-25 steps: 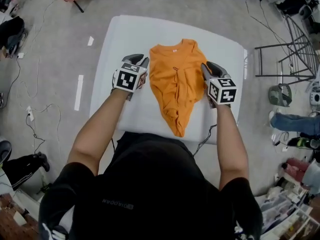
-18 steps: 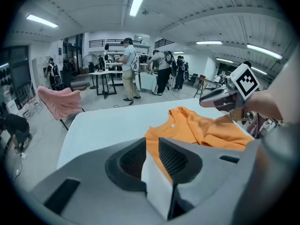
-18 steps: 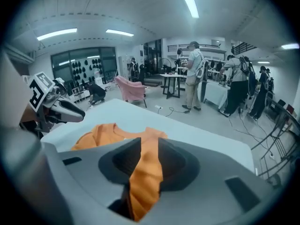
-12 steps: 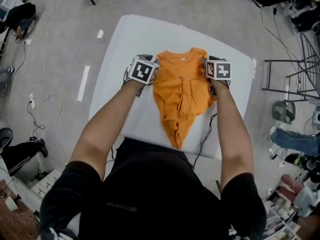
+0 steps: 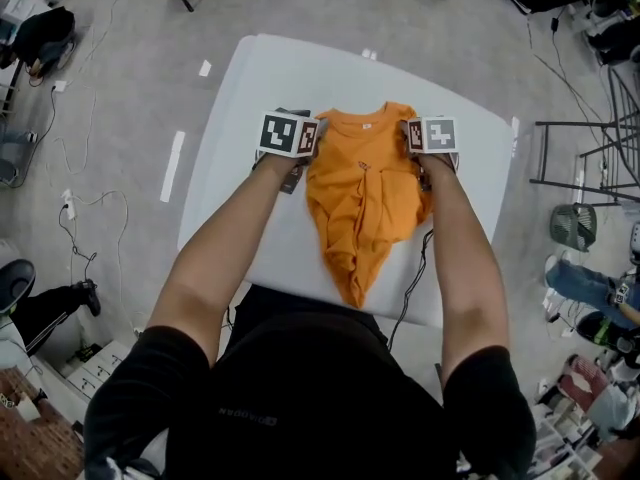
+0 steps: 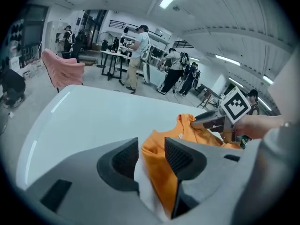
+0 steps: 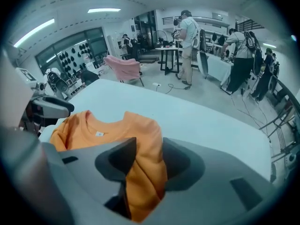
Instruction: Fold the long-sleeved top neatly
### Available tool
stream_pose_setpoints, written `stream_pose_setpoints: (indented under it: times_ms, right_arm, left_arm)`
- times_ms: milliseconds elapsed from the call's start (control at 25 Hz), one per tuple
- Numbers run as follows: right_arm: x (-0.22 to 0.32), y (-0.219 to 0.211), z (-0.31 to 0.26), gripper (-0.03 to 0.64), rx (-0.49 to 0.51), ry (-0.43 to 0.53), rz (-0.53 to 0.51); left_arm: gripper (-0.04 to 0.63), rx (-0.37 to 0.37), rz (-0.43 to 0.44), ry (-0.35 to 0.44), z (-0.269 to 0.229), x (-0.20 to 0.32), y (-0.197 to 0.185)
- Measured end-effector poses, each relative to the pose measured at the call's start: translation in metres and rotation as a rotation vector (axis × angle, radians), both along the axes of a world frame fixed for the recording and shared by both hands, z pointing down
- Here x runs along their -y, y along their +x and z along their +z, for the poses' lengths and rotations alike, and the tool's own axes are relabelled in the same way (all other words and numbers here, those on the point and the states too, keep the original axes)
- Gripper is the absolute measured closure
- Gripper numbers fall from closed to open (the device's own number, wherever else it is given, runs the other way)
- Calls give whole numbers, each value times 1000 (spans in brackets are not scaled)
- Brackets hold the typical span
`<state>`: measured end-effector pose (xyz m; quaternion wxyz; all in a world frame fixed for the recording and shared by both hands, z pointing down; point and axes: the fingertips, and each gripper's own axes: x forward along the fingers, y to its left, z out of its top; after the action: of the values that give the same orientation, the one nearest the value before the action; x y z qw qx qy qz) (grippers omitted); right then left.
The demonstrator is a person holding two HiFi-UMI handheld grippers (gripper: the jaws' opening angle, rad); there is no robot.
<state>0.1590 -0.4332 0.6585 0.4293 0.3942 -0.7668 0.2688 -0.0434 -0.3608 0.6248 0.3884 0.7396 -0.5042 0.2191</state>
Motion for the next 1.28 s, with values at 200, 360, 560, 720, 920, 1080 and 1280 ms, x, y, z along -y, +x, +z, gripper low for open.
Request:
stream_pose_setpoints:
  times_ms: [200, 360, 560, 720, 920, 1080, 1280]
  right_arm:
    - [-4, 4, -1, 439, -29, -7, -47]
    - [-9, 16, 1, 434, -10, -48, -40]
    - [-19, 29, -4, 560, 20, -46, -49]
    - [-26, 34, -30, 568, 64, 9, -61]
    - [-44, 40, -77, 561, 70, 97, -74]
    - [-67, 29, -122, 563, 88, 190, -74]
    - [-94, 26, -184, 571, 124, 344, -40]
  left_arm:
    - [431, 91, 55, -69, 17, -4, 2]
    - [446, 194, 125, -96, 32, -12, -1]
    - [563, 214, 184, -91, 29, -22, -2]
    - [565, 179, 171, -33, 3, -22, -8]
    - [565, 180, 188, 112, -48, -22, -9]
    - [565, 199, 214, 227, -93, -28, -24]
    - [565, 210, 260, 374, -161, -32, -34]
